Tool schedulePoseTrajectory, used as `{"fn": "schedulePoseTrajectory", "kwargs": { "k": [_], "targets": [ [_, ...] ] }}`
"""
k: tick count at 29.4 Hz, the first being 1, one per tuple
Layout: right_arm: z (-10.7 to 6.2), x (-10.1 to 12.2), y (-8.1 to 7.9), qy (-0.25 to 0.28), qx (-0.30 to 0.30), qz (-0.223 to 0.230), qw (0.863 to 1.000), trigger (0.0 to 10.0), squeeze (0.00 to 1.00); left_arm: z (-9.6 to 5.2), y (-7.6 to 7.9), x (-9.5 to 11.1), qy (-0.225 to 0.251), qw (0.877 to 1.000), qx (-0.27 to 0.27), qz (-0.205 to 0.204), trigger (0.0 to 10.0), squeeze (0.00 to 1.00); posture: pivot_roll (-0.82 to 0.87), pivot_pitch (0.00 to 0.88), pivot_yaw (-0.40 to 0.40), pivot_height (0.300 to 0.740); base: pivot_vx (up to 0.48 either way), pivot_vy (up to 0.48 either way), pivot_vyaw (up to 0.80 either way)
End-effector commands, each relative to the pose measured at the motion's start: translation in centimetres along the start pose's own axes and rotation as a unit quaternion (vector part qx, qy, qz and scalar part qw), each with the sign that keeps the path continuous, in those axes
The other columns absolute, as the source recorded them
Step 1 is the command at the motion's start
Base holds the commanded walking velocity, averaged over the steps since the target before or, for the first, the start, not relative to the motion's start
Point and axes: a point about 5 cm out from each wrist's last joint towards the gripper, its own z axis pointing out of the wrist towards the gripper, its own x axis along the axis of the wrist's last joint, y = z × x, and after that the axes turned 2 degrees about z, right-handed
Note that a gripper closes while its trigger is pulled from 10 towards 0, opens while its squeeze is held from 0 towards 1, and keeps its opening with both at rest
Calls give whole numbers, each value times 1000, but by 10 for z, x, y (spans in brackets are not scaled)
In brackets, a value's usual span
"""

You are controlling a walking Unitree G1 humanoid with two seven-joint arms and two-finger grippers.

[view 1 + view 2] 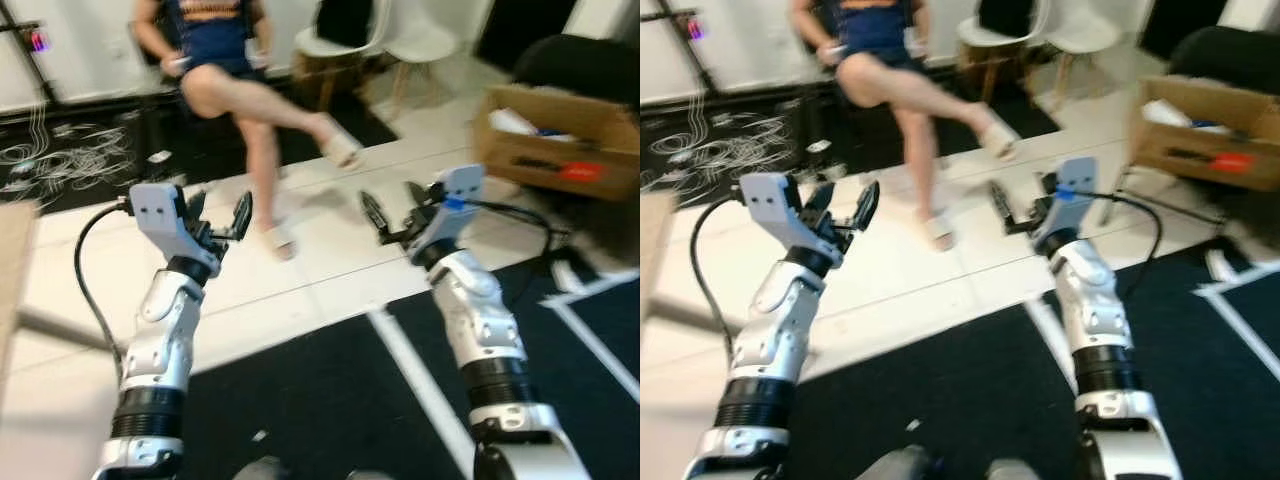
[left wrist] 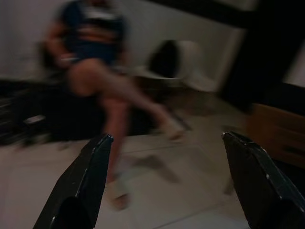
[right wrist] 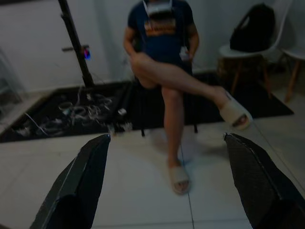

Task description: Picking trash to rubbish bin

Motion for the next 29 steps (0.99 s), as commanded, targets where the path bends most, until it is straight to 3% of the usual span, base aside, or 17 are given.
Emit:
{"fn": "schedulePoseTrajectory", "kwargs": {
  "k": [1,10,29],
  "targets": [
    [-1,-1,6,-5,-21,-3,1000,10000,0,-5,-3,-8,-10,1000,27,-1,10000,0,-38,0,-14,740,0,0,731],
    [0,-2,8,-6,-34,-15,999,10000,0,-1,3,-13,-13,1000,16,-24,10000,0,-59,0,-16,740,0,0,731],
    [3,-4,7,-10,-36,-13,999,10000,0,0,3,-16,-12,999,13,-27,10000,0,-76,0,-11,740,0,0,732]
  ]
}}
